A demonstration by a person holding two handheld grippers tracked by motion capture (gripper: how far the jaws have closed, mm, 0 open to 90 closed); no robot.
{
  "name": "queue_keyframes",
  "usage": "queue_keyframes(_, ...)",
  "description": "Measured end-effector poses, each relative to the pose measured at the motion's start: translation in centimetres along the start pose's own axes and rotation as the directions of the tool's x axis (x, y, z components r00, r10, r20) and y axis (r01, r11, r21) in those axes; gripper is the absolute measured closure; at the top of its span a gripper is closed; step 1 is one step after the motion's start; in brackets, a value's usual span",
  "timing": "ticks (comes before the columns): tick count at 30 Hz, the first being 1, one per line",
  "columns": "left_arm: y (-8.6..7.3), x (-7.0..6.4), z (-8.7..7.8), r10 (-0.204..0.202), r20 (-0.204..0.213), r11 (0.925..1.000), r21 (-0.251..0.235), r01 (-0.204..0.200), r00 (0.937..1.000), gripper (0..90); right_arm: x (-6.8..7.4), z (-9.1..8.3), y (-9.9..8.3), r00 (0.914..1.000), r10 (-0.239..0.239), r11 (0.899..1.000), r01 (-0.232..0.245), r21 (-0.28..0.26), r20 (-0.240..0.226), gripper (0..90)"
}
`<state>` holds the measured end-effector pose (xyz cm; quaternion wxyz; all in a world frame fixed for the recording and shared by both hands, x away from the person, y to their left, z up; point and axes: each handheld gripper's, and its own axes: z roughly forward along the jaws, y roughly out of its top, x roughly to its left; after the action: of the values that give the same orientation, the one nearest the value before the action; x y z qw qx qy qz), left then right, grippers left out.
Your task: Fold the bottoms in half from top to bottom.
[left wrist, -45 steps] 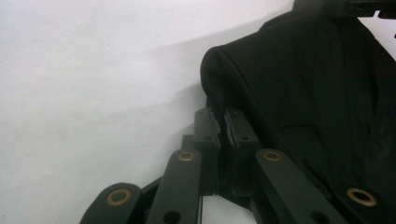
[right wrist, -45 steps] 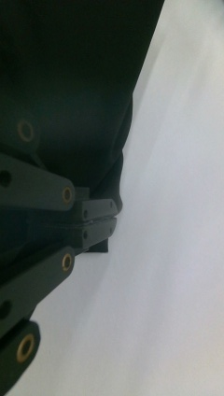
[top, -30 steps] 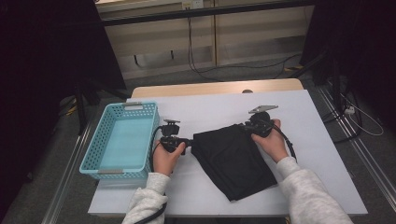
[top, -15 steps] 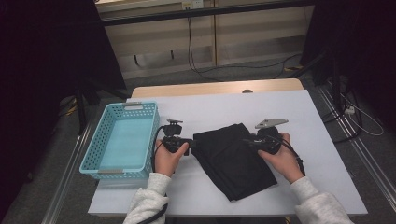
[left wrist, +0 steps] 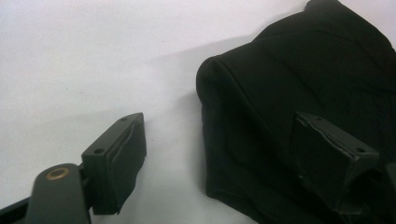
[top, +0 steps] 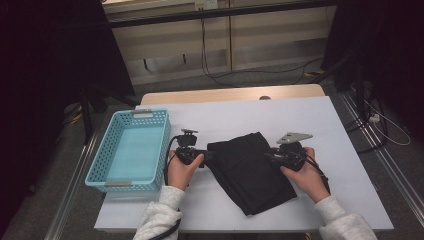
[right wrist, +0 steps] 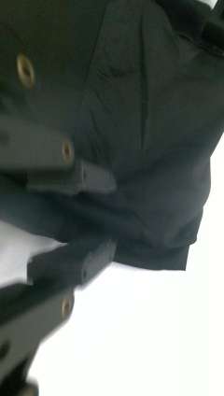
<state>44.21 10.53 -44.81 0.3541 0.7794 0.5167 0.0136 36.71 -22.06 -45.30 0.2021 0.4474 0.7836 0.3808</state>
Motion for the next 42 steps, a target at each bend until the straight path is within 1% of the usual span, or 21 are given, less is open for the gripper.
queue_keyframes(1, 0.0, 0.0, 0.1, 0.001, -0.003, 1.0000, -0.003, -0.001, 1.0000, 18.4, 0.1, -0.3, -0.2, 1.0000, 0.006, 1.000, -0.006, -0.007, -0.006, 58.2)
queue_keyframes(2, 0.0, 0.0, 0.1, 0.001, -0.003, 1.0000, -0.003, -0.001, 1.0000, 18.5, 0.2, -0.6, -0.4, 0.9999, 0.011, 1.000, -0.011, -0.010, -0.008, 54.0)
queue_keyframes(4, 0.0, -0.2, 0.1, 0.009, -0.016, 0.9999, -0.005, -0.009, 0.9998, 21.1, 0.4, -1.2, -0.7, 0.9999, -0.009, 1.000, 0.008, -0.012, -0.015, 51.8)
queue_keyframes(5, 0.0, -0.2, 0.1, 0.009, -0.019, 0.9999, -0.006, -0.009, 0.9998, 23.1, 0.5, -1.5, -1.0, 0.9998, -0.010, 1.000, 0.010, -0.014, -0.016, 49.0)
queue_keyframes(8, -0.1, -0.4, 0.2, 0.002, -0.017, 1.0000, -0.007, -0.002, 0.9999, 32.3, 0.8, -2.2, -1.7, 0.9997, 0.005, 1.000, -0.006, -0.013, -0.022, 43.0)
queue_keyframes(10, -0.1, -0.6, 0.2, -0.003, 0.003, 1.0000, 0.009, 0.003, 1.0000, 43.7, 1.0, -2.5, -2.1, 0.9996, 0.010, 1.000, -0.010, -0.008, -0.026, 39.8)
queue_keyframes(12, -0.1, -0.7, 0.3, -0.005, 0.000, 0.9999, 0.009, 0.005, 1.0000, 46.8, 1.2, -2.7, -2.3, 0.9996, 0.007, 1.000, -0.008, -0.005, -0.026, 39.2)
queue_keyframes(14, 0.0, -0.8, 0.3, -0.014, -0.005, 0.9996, 0.024, 0.014, 0.9999, 54.0, 1.3, -3.0, -2.4, 0.9996, 0.013, 1.000, -0.013, -0.013, -0.025, 37.7)
queue_keyframes(15, 0.0, -0.9, 0.4, -0.021, 0.001, 0.9994, 0.027, 0.021, 0.9998, 56.1, 1.3, -3.1, -2.5, 0.9995, 0.014, 1.000, -0.014, -0.013, -0.027, 37.7)
queue_keyframes(17, 0.0, -1.0, 0.4, -0.032, -0.004, 0.9989, 0.035, 0.032, 0.9995, 57.6, 1.5, -3.4, -2.7, 0.9994, 0.014, 1.000, -0.015, -0.016, -0.030, 35.6)
queue_keyframes(19, 0.1, -1.1, 0.5, -0.040, 0.003, 0.9977, 0.055, 0.040, 0.9992, 61.7, 1.7, -3.5, -3.0, 0.9994, 0.012, 1.000, -0.012, -0.012, -0.032, 34.7)
queue_keyframes(21, 0.1, -1.3, 0.5, -0.043, -0.015, 0.9974, 0.057, 0.044, 0.9990, 65.4, 1.7, -3.5, -3.2, 0.9993, 0.015, 1.000, -0.015, -0.012, -0.033, 33.4)
queue_keyframes(22, 0.2, -1.3, 0.5, -0.047, -0.016, 0.9969, 0.062, 0.048, 0.9988, 67.1, 1.7, -3.6, -3.3, 0.9993, 0.016, 1.000, -0.016, -0.015, -0.033, 33.4)
queue_keyframes(24, 0.3, -1.2, 0.6, -0.058, -0.005, 0.9957, 0.072, 0.058, 0.9983, 69.2, 1.7, -3.7, -3.3, 0.9995, 0.021, 1.000, -0.021, -0.023, -0.025, 31.9)
queue_keyframes(25, 0.3, -1.3, 0.7, -0.077, -0.007, 0.9944, 0.072, 0.077, 0.9970, 71.6, 1.6, -3.8, -3.4, 0.9995, 0.021, 0.999, -0.022, -0.024, -0.025, 31.7)
queue_keyframes(27, 0.5, -1.3, 0.8, -0.075, -0.007, 0.9936, 0.085, 0.075, 0.9972, 78.5, 1.6, -4.0, -3.4, 0.9994, 0.027, 0.999, -0.028, -0.029, -0.023, 30.9)
queue_keyframes(30, 0.8, -1.3, 0.8, -0.066, -0.007, 0.9935, 0.092, 0.066, 0.9978, 82.4, 1.6, -4.2, -3.6, 0.9994, 0.030, 0.999, -0.030, -0.035, -0.019, 30.3)
queue_keyframes(32, 1.5, -1.2, 0.5, -0.078, -0.003, 0.9929, 0.091, 0.078, 0.9970, 83.6, 1.7, -4.3, -3.8, 0.9995, 0.027, 0.999, -0.027, -0.029, -0.017, 29.5)
queue_keyframes(37, 3.0, -0.4, -0.2, -0.083, -0.023, 0.9921, 0.093, 0.085, 0.9963, 84.2, 2.0, -4.4, -4.0, 0.9994, 0.031, 0.999, -0.031, -0.034, -0.014, 27.5)
queue_keyframes(39, 3.5, -0.1, -0.3, -0.076, -0.030, 0.9926, 0.092, 0.078, 0.9967, 84.1, 2.2, -4.4, -3.9, 0.9995, 0.032, 0.999, -0.032, -0.041, -0.005, 26.6)
queue_keyframes(42, 3.7, -0.4, -0.1, -0.070, -0.034, 0.9924, 0.099, 0.073, 0.9970, 84.1, 2.6, -4.2, -3.7, 0.9992, 0.041, 0.998, -0.041, -0.048, -0.001, 25.1)
